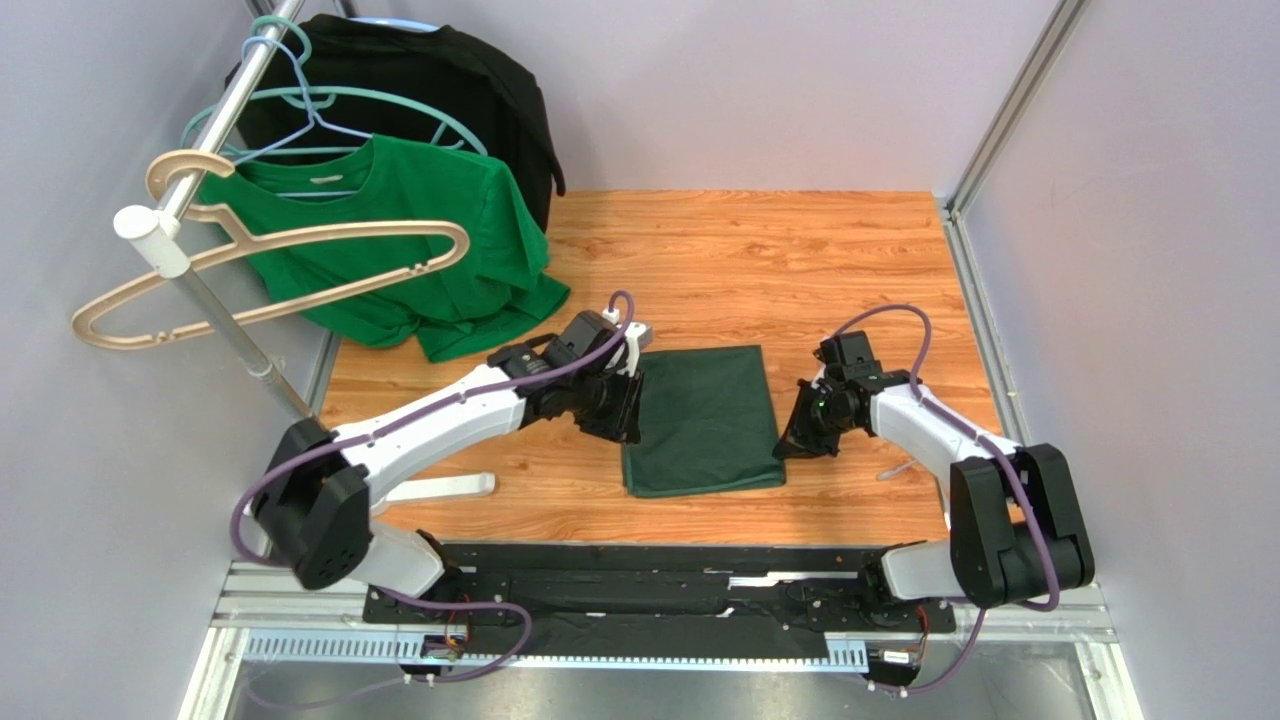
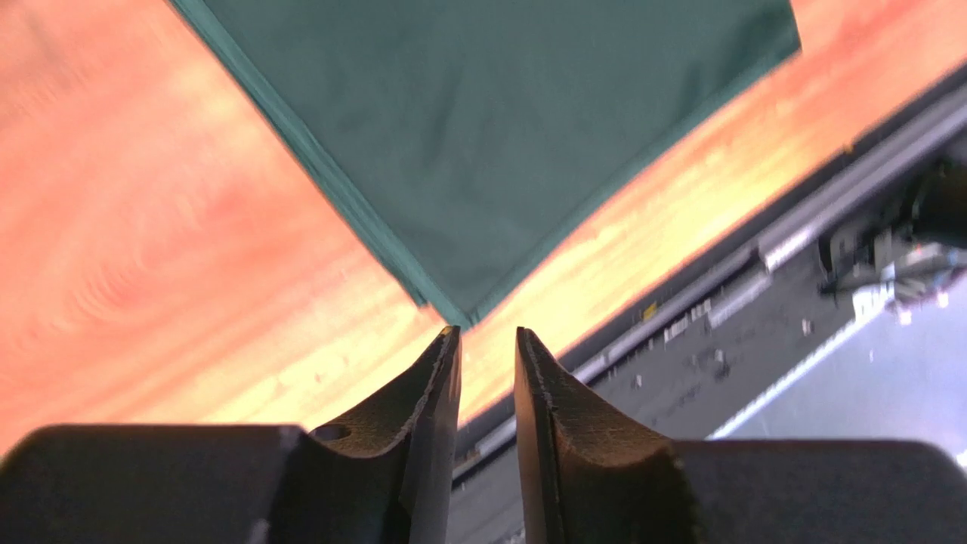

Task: Fold the napkin into a case and place the utensils inside
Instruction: Smooth out the square-folded napkin at the center of the board.

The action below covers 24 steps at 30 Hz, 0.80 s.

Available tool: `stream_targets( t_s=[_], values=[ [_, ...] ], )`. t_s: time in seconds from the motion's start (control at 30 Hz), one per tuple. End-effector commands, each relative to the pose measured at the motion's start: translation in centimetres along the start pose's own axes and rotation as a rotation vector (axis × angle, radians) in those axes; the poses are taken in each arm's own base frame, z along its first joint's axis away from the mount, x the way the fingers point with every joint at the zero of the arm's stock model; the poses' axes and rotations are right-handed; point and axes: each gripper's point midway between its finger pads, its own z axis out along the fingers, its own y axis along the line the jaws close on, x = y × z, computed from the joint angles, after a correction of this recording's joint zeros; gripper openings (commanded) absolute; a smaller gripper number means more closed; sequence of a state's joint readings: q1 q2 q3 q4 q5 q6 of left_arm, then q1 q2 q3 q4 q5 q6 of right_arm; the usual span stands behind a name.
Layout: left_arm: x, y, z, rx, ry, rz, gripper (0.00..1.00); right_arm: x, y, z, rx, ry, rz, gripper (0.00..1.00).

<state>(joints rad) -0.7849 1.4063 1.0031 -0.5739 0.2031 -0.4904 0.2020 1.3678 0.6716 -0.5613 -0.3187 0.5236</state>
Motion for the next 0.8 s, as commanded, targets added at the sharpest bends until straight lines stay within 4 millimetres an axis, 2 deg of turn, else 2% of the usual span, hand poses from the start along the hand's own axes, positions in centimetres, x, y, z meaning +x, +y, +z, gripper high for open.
stream_targets(
  t_s=[0.0,0.03,0.1,0.13,0.2,0.27,0.33,0.4,0.47,0.53,0.57,0.6,0.63,0.67,0.7,0.73,0.77],
  values=[
    [-1.8,1.5,2.4,-0.076,0.020,-0.015,0.29,-0.9,3.4,-0.9,-0.069,-0.043,-0.071,0.00],
    [-1.6,2.0,3.8,-0.095,0.044,-0.021,0.28,-0.8,3.6,-0.7,-0.087,-0.039,-0.065,0.00],
    [-2.2,3.0,5.2,-0.141,0.042,-0.017,0.24,-0.1,3.0,-0.1,-0.080,-0.020,-0.054,0.00],
    [-1.5,3.9,6.5,-0.168,0.083,-0.022,0.23,-0.2,2.5,0.2,-0.060,-0.028,-0.052,0.00],
    [-0.2,4.8,7.6,-0.187,0.117,-0.034,0.21,0.3,0.9,0.9,-0.010,-0.018,-0.034,0.00],
    [1.5,5.4,8.5,-0.188,0.142,-0.064,0.21,0.6,-1.2,1.6,0.043,0.002,0.024,0.00],
    [2.5,5.7,8.5,-0.194,0.143,-0.087,0.20,0.9,-3.0,2.0,0.097,-0.003,0.088,0.00],
    [4.0,5.5,8.9,-0.164,0.152,-0.106,0.20,0.5,-3.7,2.0,0.113,-0.023,0.121,0.00],
    [4.2,3.9,9.5,-0.093,0.133,-0.128,0.20,-0.8,-3.2,2.3,0.103,-0.050,0.118,0.00],
    [5.4,1.7,10.2,-0.031,0.171,-0.143,0.21,-2.3,-3.4,2.5,0.142,-0.070,0.095,0.00],
    [5.1,0.6,10.6,0.002,0.163,-0.141,0.21,-4.4,-2.9,2.6,0.164,-0.091,0.076,0.00],
    [5.6,-0.8,10.7,0.025,0.176,-0.121,0.21,-5.9,-2.7,2.6,0.186,-0.110,0.059,0.00],
    [5.6,-1.4,10.6,0.029,0.177,-0.126,0.22,-6.9,-3.6,2.2,0.258,-0.121,0.036,0.00],
    [5.0,-1.9,10.2,0.030,0.160,-0.121,0.24,-9.9,-2.2,1.2,0.257,-0.179,0.016,0.00],
    [4.5,-2.1,9.7,0.030,0.144,-0.120,0.25,-10.3,-2.1,1.0,0.273,-0.172,0.004,0.00],
    [3.4,-2.4,8.2,0.032,0.104,-0.107,0.27,-10.3,-1.8,0.5,0.278,-0.160,-0.013,0.00],
    [1.6,-2.5,7.2,0.015,0.045,-0.089,0.32,-11.0,-0.5,-0.2,0.261,-0.181,-0.068,0.00]
  ],
)
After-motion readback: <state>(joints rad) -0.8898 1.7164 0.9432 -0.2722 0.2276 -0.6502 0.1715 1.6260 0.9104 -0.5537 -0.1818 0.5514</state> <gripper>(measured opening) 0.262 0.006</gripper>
